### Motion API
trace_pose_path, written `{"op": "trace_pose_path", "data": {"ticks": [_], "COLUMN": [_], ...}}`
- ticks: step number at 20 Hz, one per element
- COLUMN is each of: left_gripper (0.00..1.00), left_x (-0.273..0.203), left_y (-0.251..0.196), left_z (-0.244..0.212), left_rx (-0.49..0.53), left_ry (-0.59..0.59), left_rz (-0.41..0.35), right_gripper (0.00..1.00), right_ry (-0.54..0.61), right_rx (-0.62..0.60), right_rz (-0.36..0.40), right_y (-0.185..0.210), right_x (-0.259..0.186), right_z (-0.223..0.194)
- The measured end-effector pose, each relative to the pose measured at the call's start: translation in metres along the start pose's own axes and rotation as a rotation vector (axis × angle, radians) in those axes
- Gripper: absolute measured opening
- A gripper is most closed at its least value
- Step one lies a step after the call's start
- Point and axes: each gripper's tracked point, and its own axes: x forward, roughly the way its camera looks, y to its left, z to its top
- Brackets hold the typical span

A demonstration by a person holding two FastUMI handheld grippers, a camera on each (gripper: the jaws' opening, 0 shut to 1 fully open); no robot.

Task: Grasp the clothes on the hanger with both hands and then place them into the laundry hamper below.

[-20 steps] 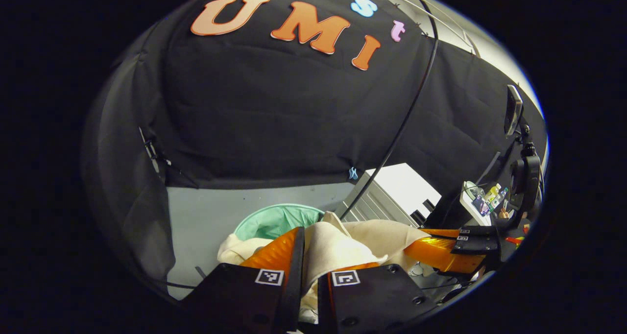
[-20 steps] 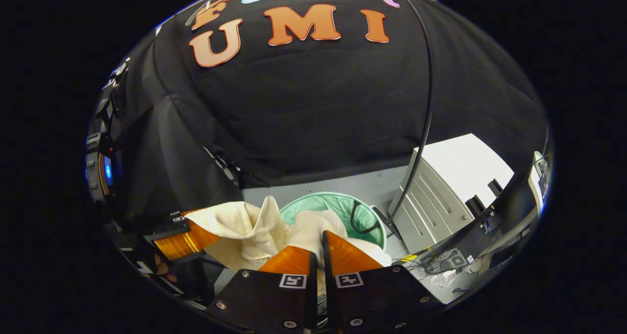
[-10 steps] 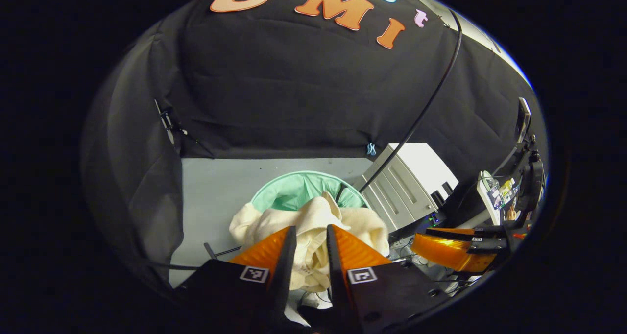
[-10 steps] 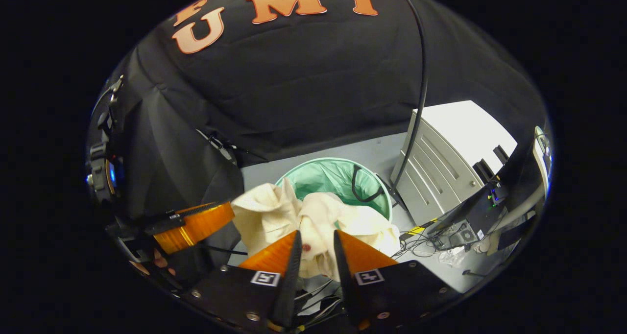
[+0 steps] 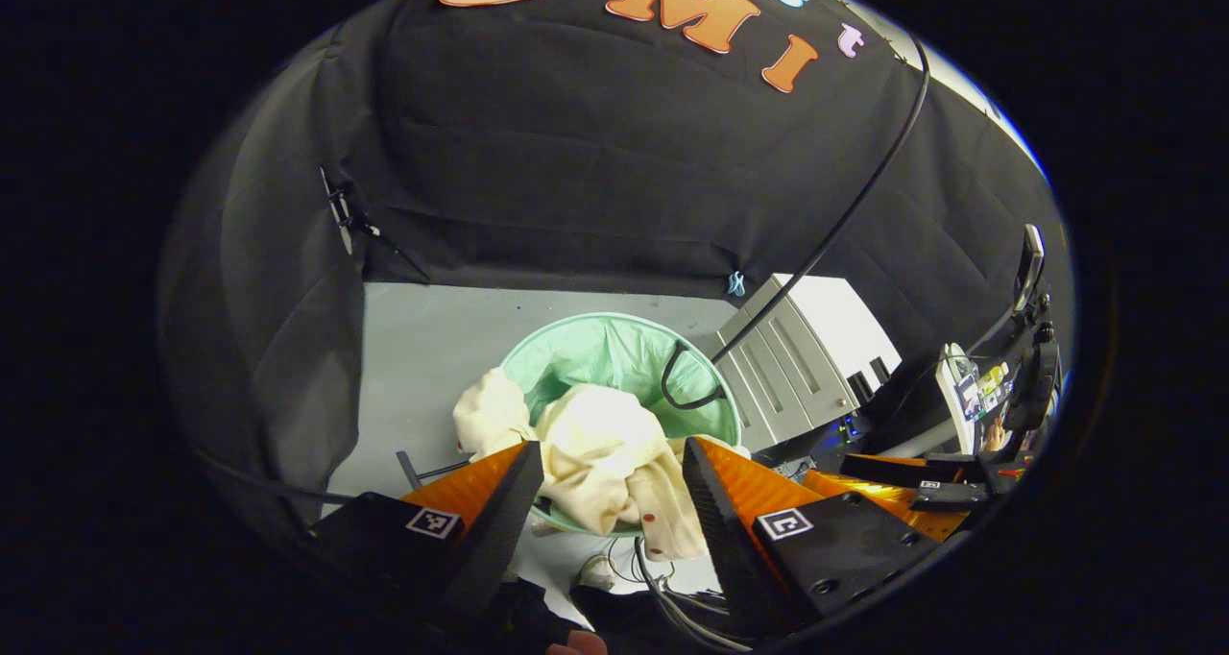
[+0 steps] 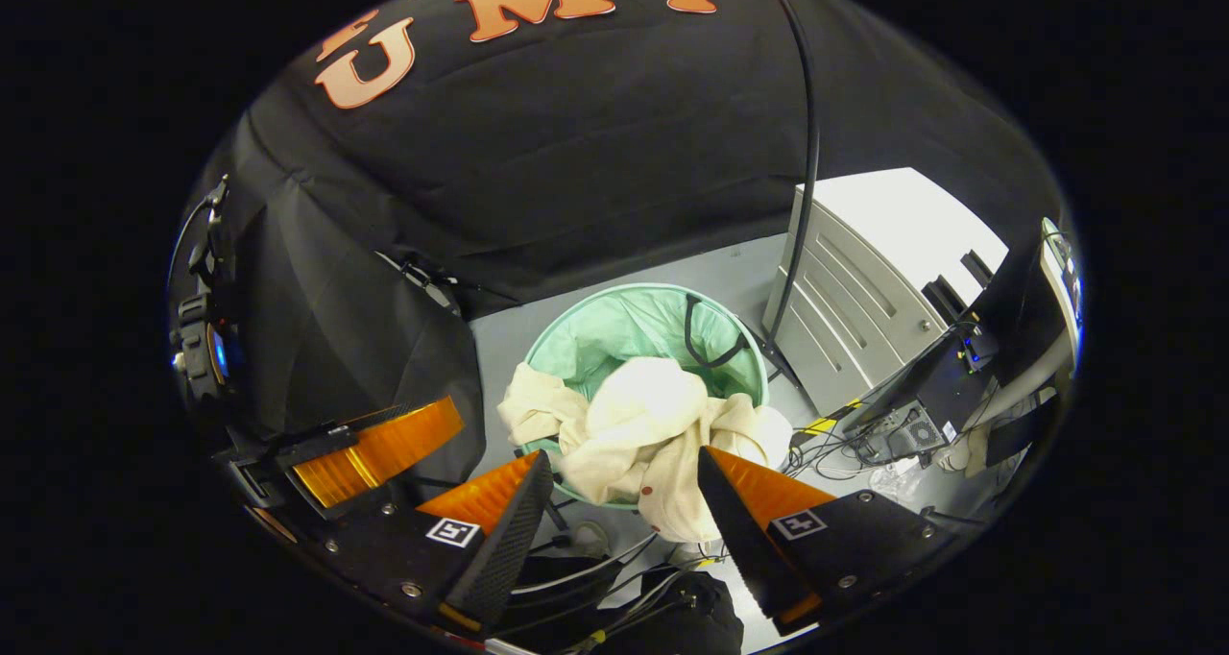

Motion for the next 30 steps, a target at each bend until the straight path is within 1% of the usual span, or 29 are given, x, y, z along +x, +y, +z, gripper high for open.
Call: {"op": "trace_pose_path", "data": {"ticks": [1, 3, 5, 6, 7, 8, 9, 10, 11, 12, 13, 16, 20, 21, 22, 24, 25, 26, 28, 29, 30], "left_gripper": [0.97, 0.97, 0.97, 0.93, 0.97, 0.93, 0.97, 0.97, 0.93, 0.93, 0.97, 0.96, 0.96, 1.00, 1.00, 0.92, 0.96, 0.96, 0.96, 0.92, 0.96], "left_x": [-0.001, -0.007, -0.012, -0.017, -0.024, -0.032, -0.040, -0.050, -0.061, -0.072, -0.084, -0.116, -0.166, -0.179, -0.192, -0.213, -0.222, -0.228, -0.253, -0.261, -0.269], "left_y": [0.001, 0.000, -0.001, -0.001, -0.005, -0.008, -0.011, -0.014, -0.015, -0.017, -0.020, -0.032, -0.046, -0.048, -0.050, -0.056, -0.058, -0.057, -0.062, -0.065, -0.067], "left_z": [-0.002, -0.002, 0.004, 0.010, 0.018, 0.028, 0.039, 0.054, 0.069, 0.086, 0.100, 0.137, 0.190, 0.201, 0.212, 0.229, 0.236, 0.237, 0.251, 0.263, 0.271], "left_rx": [0.003, 0.009, 0.030, 0.041, 0.041, 0.034, 0.029, 0.028, 0.033, 0.042, 0.050, 0.050, 0.057, 0.064, 0.069, 0.070, 0.069, 0.065, 0.061, 0.061, 0.064], "left_ry": [0.002, -0.002, -0.028, -0.048, -0.074, -0.106, -0.145, -0.193, -0.247, -0.302, -0.352, -0.455, -0.618, -0.656, -0.693, -0.763, -0.789, -0.811, -0.862, -0.883, -0.902], "left_rz": [0.003, 0.001, 0.002, 0.001, -0.006, -0.012, -0.018, -0.019, -0.020, -0.023, -0.026, -0.048, -0.074, -0.075, -0.077, -0.090, -0.096, -0.096, -0.104, -0.113, -0.117], "right_gripper": [0.94, 0.95, 0.95, 0.95, 0.95, 0.95, 0.95, 0.95, 0.95, 0.95, 0.94, 0.94, 0.94, 0.94, 0.94, 0.95, 0.95, 0.95, 0.94, 0.94, 0.94], "right_ry": [0.008, 0.006, -0.030, -0.046, -0.067, -0.096, -0.133, -0.177, -0.226, -0.275, -0.320, -0.440, -0.586, -0.623, -0.657, -0.727, -0.754, -0.779, -0.802, -0.828, -0.849], "right_rx": [-0.011, -0.027, -0.024, -0.023, -0.020, -0.016, -0.015, -0.019, -0.029, -0.041, -0.051, -0.086, -0.093, -0.091, -0.087, -0.079, -0.079, -0.080, -0.083, -0.077, -0.072], "right_rz": [-0.002, 0.001, 0.011, 0.014, 0.017, 0.018, 0.025, 0.030, 0.031, 0.029, 0.029, 0.026, 0.018, 0.015, 0.014, 0.013, 0.012, 0.006, -0.011, -0.009, -0.009], "right_y": [0.000, 0.002, 0.005, 0.007, 0.009, 0.011, 0.013, 0.017, 0.019, 0.021, 0.024, 0.032, 0.035, 0.034, 0.031, 0.028, 0.027, 0.032, 0.025, 0.023, 0.021], "right_x": [-0.001, -0.005, -0.010, -0.016, -0.025, -0.035, -0.047, -0.058, -0.071, -0.084, -0.097, -0.140, -0.191, -0.205, -0.216, -0.239, -0.249, -0.252, -0.267, -0.280, -0.289], "right_z": [-0.002, -0.004, 0.004, 0.009, 0.014, 0.023, 0.033, 0.046, 0.059, 0.075, 0.088, 0.131, 0.181, 0.188, 0.197, 0.213, 0.221, 0.225, 0.233, 0.240, 0.245]}}
